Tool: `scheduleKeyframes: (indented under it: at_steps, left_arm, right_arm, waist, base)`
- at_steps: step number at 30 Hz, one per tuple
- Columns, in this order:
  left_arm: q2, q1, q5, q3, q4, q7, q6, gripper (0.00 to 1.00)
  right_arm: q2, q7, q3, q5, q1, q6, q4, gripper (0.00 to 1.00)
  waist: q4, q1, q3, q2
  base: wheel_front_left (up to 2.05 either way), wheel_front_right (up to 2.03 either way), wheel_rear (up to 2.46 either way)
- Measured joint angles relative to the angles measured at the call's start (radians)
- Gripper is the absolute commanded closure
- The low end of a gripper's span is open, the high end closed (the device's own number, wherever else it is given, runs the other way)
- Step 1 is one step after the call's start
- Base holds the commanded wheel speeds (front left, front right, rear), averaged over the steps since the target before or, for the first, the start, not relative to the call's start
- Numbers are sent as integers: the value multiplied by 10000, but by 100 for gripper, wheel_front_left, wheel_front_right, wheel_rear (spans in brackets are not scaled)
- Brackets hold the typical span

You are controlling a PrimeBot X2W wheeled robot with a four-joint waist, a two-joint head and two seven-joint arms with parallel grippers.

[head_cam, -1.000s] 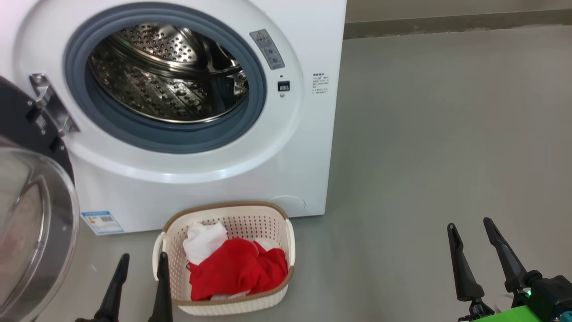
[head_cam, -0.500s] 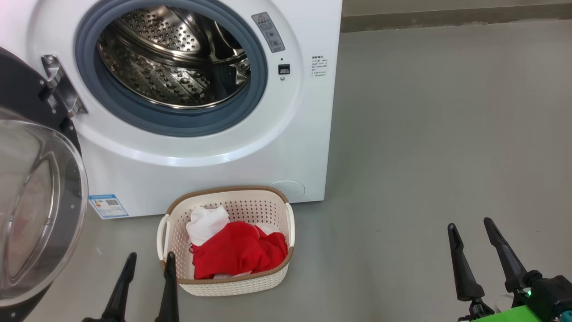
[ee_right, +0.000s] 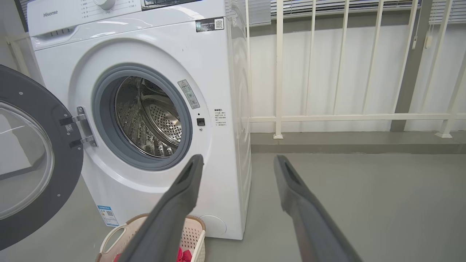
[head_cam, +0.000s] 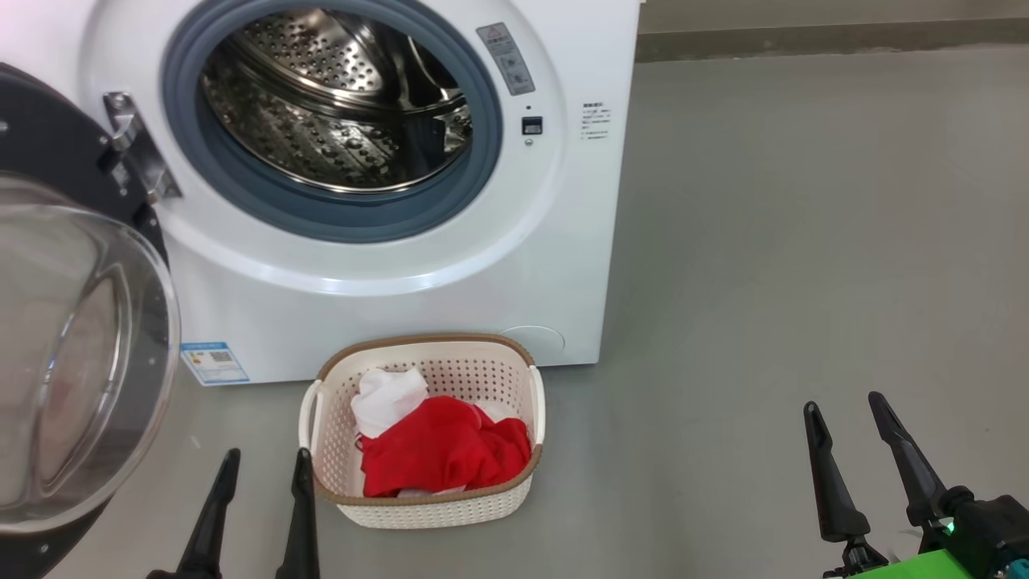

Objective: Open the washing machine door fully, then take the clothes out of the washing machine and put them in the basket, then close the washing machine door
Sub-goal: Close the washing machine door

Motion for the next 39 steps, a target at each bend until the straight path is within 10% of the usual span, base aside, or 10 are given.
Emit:
scheduleKeyframes:
  at_steps: [39]
  left_arm:
    - [63,87,558,272,-506,0,435,0]
  right_arm:
    - [-4,0,756,-138,-76,0,-115,0]
  waist:
    - [3673,0,-45,0]
  base:
    - [0,0,0]
